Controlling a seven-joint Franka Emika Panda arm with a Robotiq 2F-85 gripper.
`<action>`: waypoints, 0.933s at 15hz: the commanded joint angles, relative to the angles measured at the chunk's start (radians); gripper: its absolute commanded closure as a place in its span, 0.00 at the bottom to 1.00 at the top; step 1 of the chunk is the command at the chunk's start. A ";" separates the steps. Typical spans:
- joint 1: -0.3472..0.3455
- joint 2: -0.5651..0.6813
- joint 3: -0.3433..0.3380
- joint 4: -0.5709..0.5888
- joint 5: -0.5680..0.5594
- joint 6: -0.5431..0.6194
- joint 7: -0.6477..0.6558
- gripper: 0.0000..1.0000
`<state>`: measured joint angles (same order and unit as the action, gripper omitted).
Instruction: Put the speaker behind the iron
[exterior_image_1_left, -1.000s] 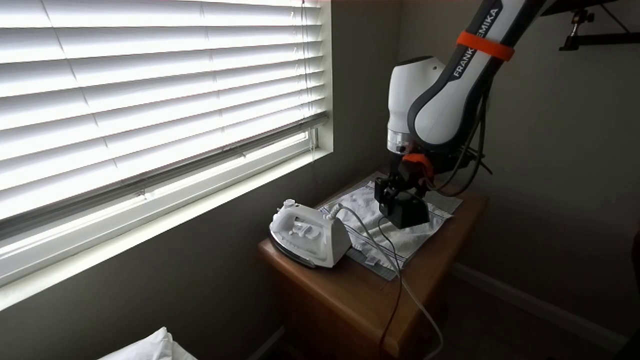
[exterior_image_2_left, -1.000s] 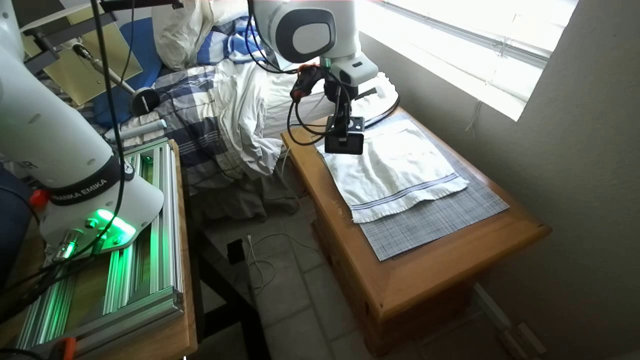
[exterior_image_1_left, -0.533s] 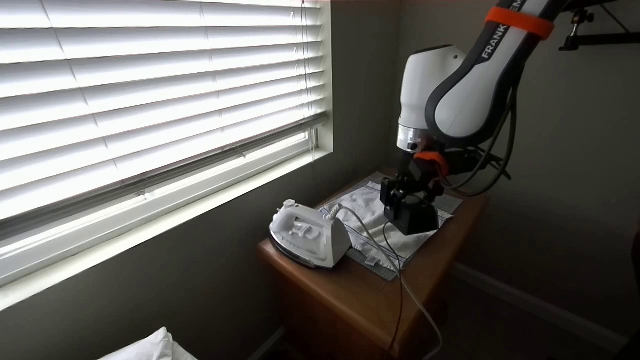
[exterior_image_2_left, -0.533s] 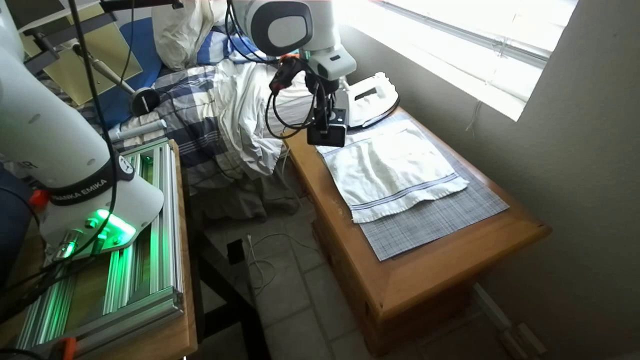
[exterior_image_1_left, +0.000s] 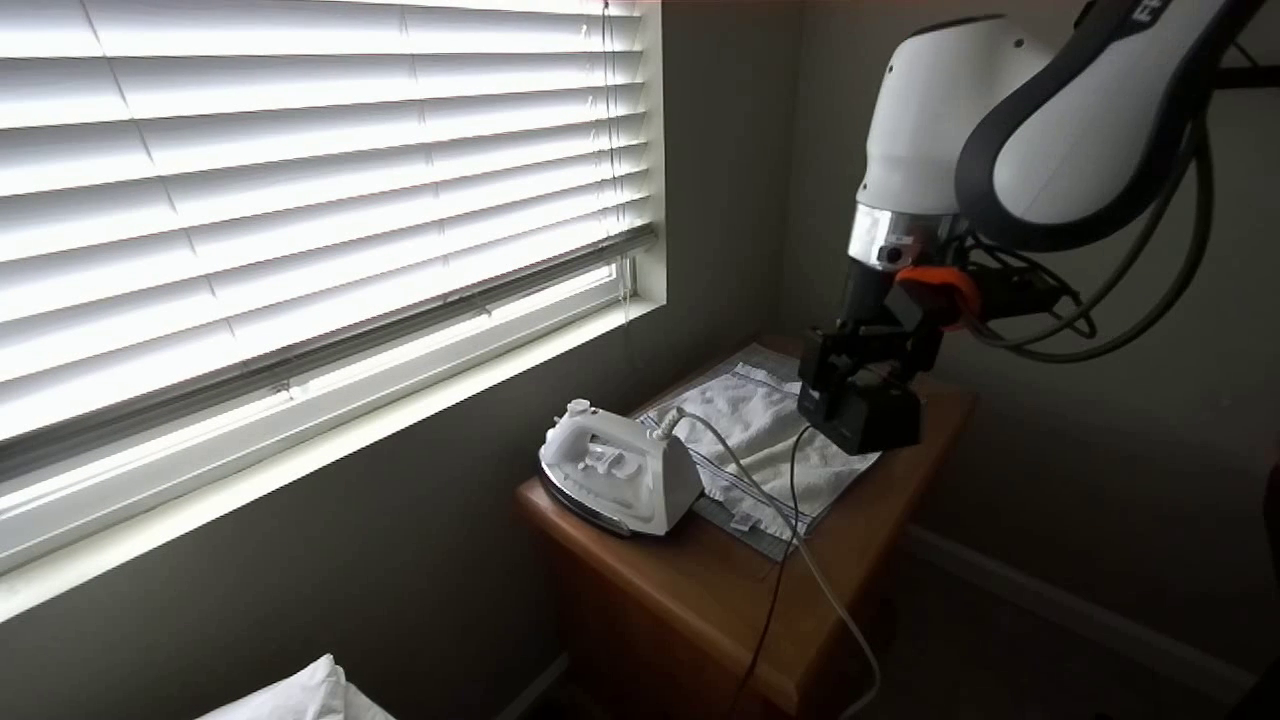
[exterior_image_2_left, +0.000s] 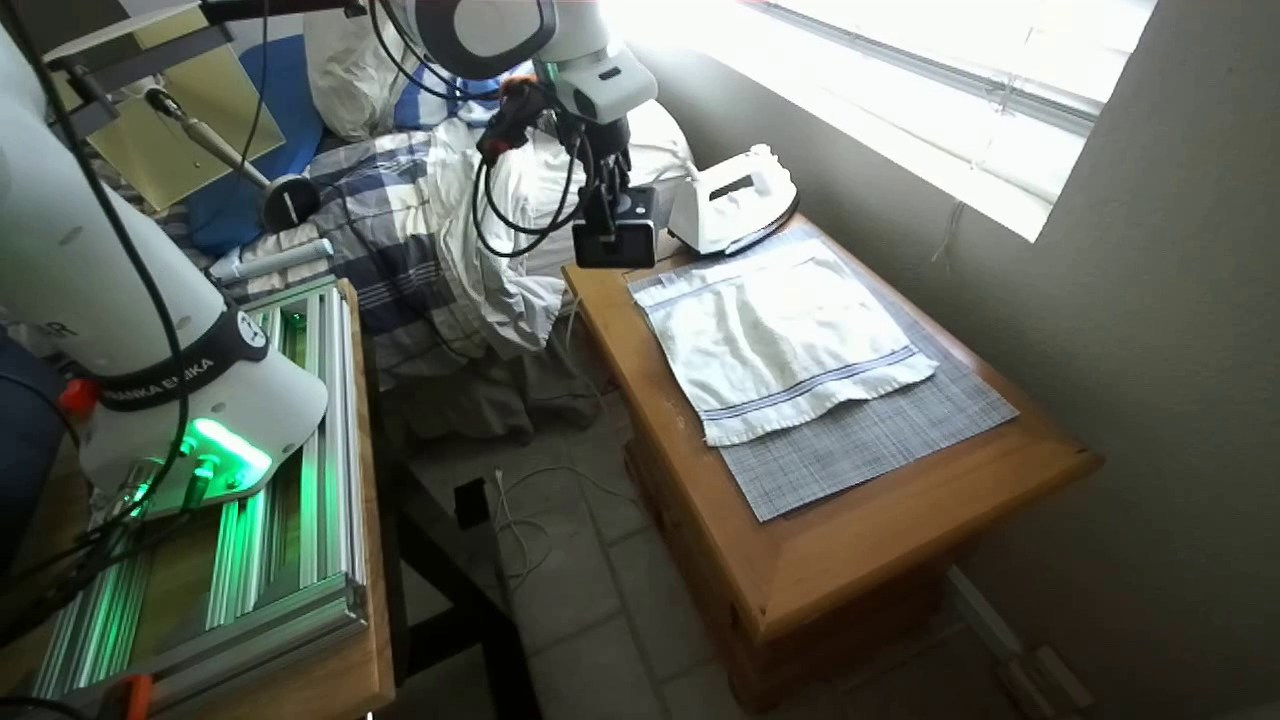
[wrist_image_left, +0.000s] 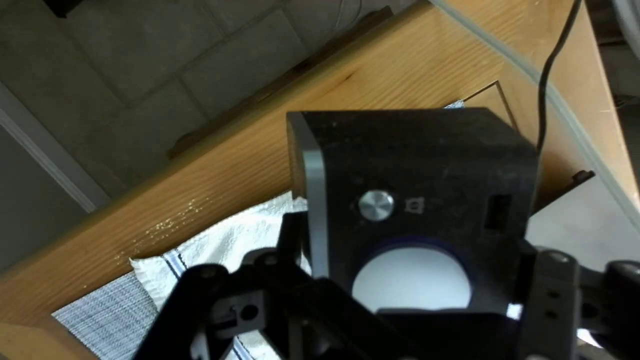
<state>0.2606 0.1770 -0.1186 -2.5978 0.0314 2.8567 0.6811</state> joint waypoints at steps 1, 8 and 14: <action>0.027 -0.167 -0.016 -0.077 -0.237 -0.012 0.106 0.38; -0.052 -0.194 0.178 -0.043 -0.248 -0.033 -0.010 0.13; -0.050 -0.197 0.213 -0.042 -0.194 -0.032 -0.097 0.38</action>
<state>0.2519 -0.0184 0.0530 -2.6399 -0.1688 2.8273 0.5904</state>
